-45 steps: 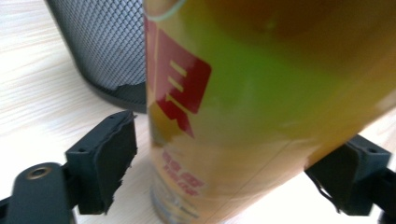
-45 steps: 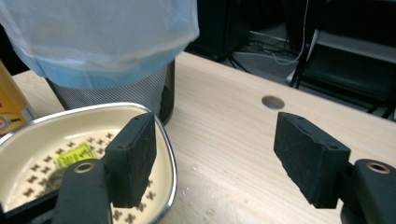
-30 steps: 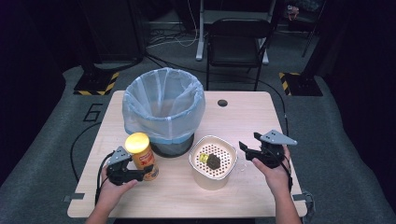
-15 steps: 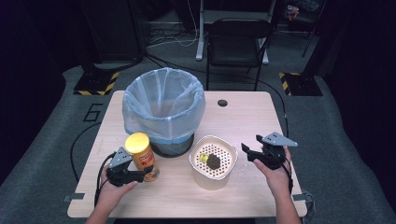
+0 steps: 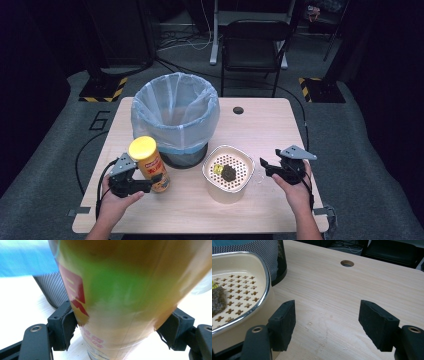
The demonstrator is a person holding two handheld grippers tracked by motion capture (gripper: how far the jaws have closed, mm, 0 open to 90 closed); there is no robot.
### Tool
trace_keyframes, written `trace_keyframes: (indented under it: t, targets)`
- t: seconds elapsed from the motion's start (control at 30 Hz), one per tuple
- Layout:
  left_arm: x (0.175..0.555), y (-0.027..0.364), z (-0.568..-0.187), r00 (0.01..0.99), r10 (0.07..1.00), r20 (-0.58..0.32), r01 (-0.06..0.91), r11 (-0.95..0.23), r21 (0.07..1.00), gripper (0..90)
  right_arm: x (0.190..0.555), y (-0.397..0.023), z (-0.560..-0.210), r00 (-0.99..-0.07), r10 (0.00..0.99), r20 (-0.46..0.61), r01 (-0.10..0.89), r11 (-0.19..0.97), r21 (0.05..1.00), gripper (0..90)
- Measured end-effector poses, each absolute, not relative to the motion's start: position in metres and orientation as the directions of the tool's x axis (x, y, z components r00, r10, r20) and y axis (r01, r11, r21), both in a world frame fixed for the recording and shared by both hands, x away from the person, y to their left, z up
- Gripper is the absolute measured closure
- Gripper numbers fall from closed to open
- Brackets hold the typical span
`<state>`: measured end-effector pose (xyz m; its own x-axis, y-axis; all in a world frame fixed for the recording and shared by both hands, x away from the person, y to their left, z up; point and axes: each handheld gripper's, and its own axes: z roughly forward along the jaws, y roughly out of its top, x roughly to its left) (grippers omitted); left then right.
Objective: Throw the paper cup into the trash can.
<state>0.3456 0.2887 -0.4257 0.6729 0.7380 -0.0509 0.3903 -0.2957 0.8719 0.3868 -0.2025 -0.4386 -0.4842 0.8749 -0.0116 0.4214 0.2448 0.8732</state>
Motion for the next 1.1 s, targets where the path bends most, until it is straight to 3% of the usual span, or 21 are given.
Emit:
trace_keyframes:
  t: [1.1]
  targets:
    - [0.335,0.282,-0.286,0.697,0.714,-0.059,0.384,-0.303,0.872,24.2,0.39,-0.215,-0.451,-0.449,0.893,0.021,0.465,0.214,0.859,29.6]
